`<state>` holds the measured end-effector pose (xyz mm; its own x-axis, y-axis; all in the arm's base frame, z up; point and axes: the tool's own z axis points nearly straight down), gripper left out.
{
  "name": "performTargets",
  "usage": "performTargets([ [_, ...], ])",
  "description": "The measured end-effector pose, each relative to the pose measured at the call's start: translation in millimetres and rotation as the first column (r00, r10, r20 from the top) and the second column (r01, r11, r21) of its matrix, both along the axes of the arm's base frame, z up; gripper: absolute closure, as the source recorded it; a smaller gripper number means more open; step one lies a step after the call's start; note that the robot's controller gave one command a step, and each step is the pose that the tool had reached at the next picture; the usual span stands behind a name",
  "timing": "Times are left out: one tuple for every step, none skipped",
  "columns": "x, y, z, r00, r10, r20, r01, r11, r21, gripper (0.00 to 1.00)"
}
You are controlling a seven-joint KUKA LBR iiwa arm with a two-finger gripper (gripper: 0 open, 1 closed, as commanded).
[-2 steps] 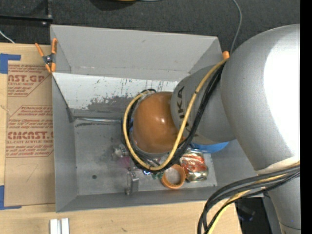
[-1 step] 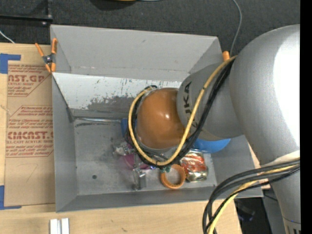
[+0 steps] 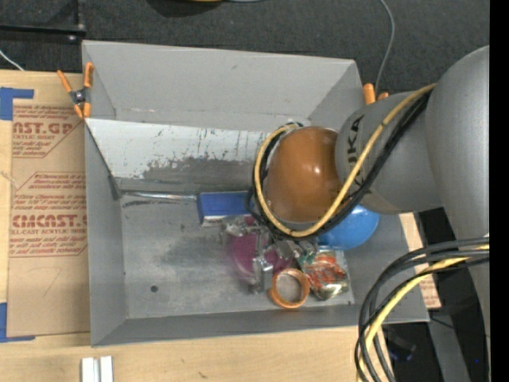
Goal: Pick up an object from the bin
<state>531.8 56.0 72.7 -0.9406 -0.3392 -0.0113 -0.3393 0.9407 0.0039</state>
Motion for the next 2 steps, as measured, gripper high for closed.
performTargets([
  [-5.1, -40.3, -2.0, 0.959, 0.284, 0.007, -0.284, 0.959, -0.002, 1.0],
  [-5.1, -40.4, -2.0, 0.959, 0.284, 0.007, -0.284, 0.959, -0.001, 1.0],
])
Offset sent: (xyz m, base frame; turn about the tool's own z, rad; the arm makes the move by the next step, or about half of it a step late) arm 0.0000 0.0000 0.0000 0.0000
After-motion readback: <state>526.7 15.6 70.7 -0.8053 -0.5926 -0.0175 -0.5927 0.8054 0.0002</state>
